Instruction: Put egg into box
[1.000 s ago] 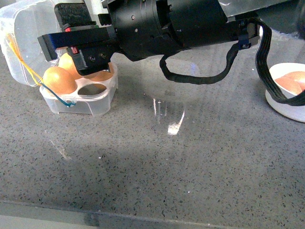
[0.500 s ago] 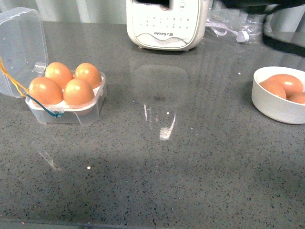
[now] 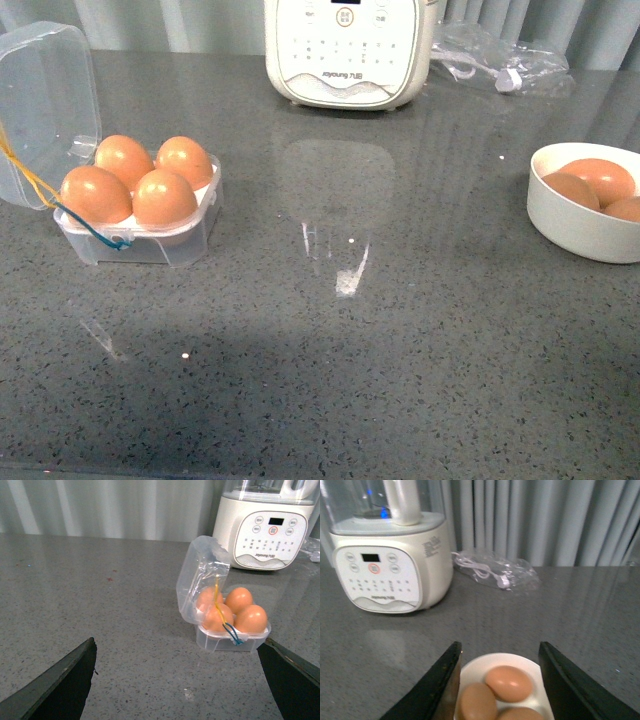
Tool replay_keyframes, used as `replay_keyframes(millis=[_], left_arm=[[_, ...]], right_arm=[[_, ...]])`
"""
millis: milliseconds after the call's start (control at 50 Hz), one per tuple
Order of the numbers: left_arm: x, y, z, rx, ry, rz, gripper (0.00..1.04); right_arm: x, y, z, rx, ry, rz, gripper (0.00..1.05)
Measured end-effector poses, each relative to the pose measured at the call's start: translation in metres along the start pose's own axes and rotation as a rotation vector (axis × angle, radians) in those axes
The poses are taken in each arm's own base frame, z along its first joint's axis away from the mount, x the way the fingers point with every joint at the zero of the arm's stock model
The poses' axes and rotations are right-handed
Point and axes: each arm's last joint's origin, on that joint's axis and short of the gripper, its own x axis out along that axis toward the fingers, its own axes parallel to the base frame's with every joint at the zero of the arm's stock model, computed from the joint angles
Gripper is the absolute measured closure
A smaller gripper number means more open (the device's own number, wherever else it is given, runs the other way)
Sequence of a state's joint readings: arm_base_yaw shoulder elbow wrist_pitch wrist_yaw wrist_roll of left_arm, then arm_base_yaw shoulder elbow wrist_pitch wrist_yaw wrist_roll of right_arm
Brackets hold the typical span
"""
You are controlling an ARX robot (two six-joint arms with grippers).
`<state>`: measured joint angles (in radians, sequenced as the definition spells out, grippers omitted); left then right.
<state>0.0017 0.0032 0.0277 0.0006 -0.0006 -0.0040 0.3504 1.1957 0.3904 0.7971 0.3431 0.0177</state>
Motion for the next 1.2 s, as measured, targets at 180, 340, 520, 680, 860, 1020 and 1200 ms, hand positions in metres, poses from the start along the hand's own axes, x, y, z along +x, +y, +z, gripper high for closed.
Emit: replay_keyframes(millis=[180,340,520,680,860,1020,1200], left_arm=[[0.000,0.000,0.000,0.000,0.000,0.000,0.07],[0.000,0.000,0.000,0.000,0.000,0.000,0.07],[0.000,0.000,0.000,0.000,0.000,0.000,0.07],[0.000,0.000,0.000,0.000,0.000,0.000,0.07],[0.000,0.000,0.000,0.000,0.000,0.000,0.07],[0.000,0.000,0.000,0.000,0.000,0.000,0.07],[0.000,0.000,0.000,0.000,0.000,0.000,0.07]], right_arm=[[-0.022,-0.023,-0.013,-0.011,0.003,0.001,0.86],[-0.037,-0.035,-0.021,-0.016,0.002,0.006,1.02],[-0.054,-0.048,-0.030,-0.016,0.005,-0.001,1.02],[-0.067,-0.055,-0.035,-0.016,0.006,-0.003,1.02],[-0.079,-0.067,-0.040,-0.015,0.004,0.011,1.02],[-0.087,-0.070,-0.048,-0.014,0.002,-0.006,1.02],[-0.093,-0.070,-0.045,-0.014,-0.012,-0.007,1.02]])
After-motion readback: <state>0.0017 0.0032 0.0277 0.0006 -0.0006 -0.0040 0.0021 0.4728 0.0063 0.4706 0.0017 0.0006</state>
